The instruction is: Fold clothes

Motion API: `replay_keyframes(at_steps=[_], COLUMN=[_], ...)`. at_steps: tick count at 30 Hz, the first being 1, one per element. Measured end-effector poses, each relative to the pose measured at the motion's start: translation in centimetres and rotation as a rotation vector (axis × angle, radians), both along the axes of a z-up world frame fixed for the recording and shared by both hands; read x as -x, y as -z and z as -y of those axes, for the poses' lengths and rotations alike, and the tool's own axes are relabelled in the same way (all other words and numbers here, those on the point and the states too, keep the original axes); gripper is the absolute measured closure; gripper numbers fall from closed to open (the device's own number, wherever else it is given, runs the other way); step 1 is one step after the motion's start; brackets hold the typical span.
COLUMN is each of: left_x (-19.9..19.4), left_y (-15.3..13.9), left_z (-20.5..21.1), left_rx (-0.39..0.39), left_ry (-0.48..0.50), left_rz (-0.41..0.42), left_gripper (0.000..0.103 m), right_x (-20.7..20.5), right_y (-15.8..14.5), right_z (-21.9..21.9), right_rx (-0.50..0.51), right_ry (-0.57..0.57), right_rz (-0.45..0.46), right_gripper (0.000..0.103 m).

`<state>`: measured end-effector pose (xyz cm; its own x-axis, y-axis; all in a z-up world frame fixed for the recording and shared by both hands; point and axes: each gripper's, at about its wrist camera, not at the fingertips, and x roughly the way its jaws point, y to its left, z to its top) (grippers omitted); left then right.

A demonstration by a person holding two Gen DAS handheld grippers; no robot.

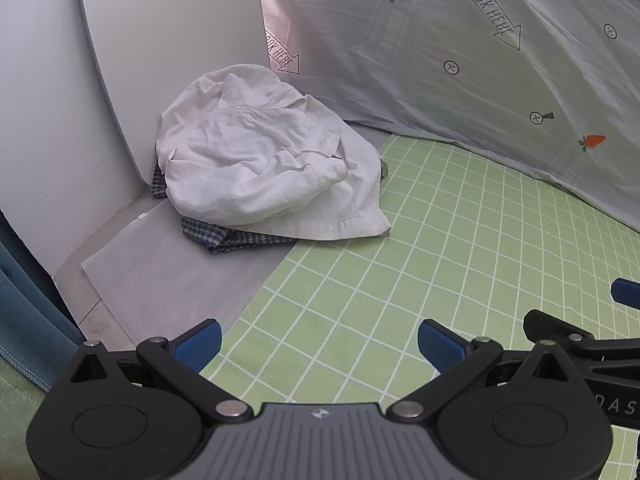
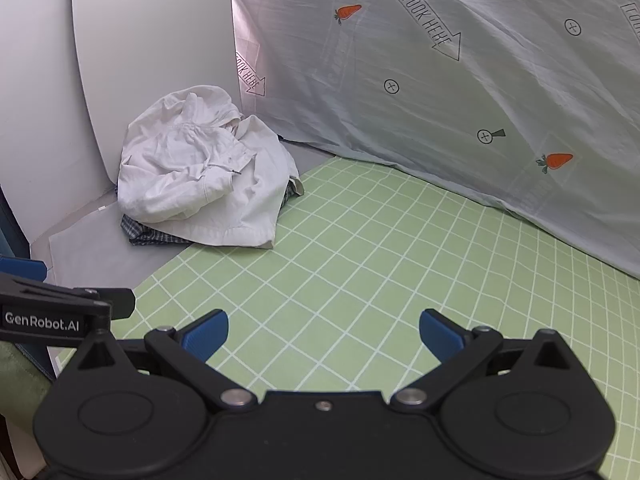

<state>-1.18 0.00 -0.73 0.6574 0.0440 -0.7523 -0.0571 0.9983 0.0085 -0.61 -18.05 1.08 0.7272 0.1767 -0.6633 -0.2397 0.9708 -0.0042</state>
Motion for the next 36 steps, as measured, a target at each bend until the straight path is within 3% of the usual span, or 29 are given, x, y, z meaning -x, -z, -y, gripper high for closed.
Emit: replay_keyframes(at_steps=[36], left_x=[-0.21], left_y=[0.75], left_z=[0.11], left_rx=[-0.008], left_ry=[0.005], left_rz=[-0.031], left_gripper=[0.0], right_x=[-0.12], right_y=[0.31], right_z=[0.29], right_rx=[-0.008], right_ry=[0.003], right_rz=[-0.01], right_gripper=[0.0])
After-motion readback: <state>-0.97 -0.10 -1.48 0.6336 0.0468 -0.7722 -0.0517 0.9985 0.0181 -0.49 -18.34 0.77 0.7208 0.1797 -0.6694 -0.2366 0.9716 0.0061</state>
